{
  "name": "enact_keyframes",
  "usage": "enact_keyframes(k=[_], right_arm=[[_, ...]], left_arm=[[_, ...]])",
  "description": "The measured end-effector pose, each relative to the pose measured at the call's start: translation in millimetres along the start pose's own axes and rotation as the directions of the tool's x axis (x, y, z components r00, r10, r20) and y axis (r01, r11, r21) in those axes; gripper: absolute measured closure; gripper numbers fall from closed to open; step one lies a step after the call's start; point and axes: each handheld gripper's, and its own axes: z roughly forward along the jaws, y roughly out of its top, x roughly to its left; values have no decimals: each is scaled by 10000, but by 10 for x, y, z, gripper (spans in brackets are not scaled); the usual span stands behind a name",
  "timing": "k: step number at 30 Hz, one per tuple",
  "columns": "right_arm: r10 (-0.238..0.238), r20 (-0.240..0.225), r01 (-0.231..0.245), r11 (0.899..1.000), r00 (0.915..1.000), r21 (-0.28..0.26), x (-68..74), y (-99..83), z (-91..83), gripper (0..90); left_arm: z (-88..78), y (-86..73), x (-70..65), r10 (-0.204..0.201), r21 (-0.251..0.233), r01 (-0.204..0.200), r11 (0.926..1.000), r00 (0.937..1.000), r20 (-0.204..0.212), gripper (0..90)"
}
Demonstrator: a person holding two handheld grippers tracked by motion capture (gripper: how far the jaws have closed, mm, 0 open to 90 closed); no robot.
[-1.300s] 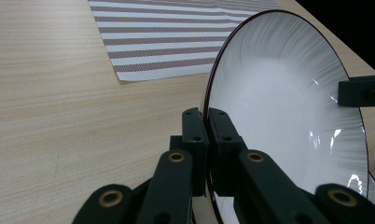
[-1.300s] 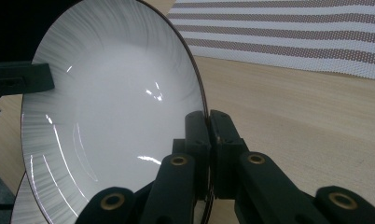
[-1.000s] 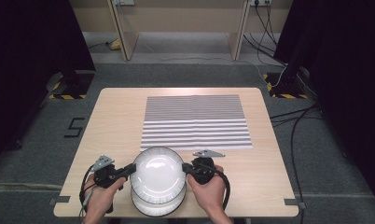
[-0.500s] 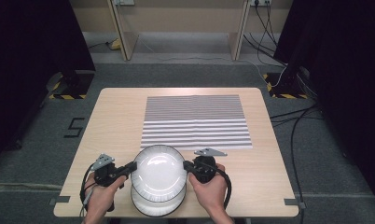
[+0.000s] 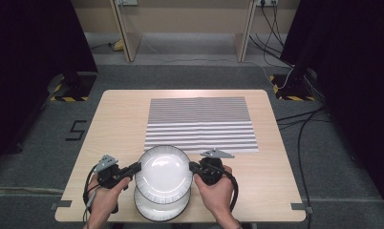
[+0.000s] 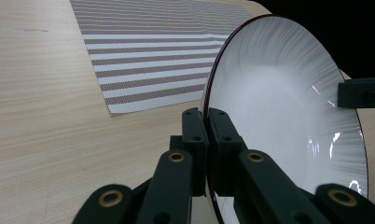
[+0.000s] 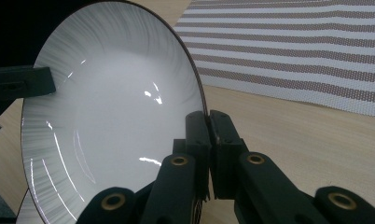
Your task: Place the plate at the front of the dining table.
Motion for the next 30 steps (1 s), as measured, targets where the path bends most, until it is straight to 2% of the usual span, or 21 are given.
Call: enact_keyframes(k=[19, 30], right_arm=[[89, 117, -86, 9996, 9999, -272, -38, 75, -51, 880], [42, 382, -17, 9980, 9993, -634, -68, 117, -97, 881]], left_arm=[[58, 102, -42, 121, -303, -121, 9995, 9999, 7, 863], [110, 191, -94, 460, -570, -459, 9973, 9989, 11, 864]])
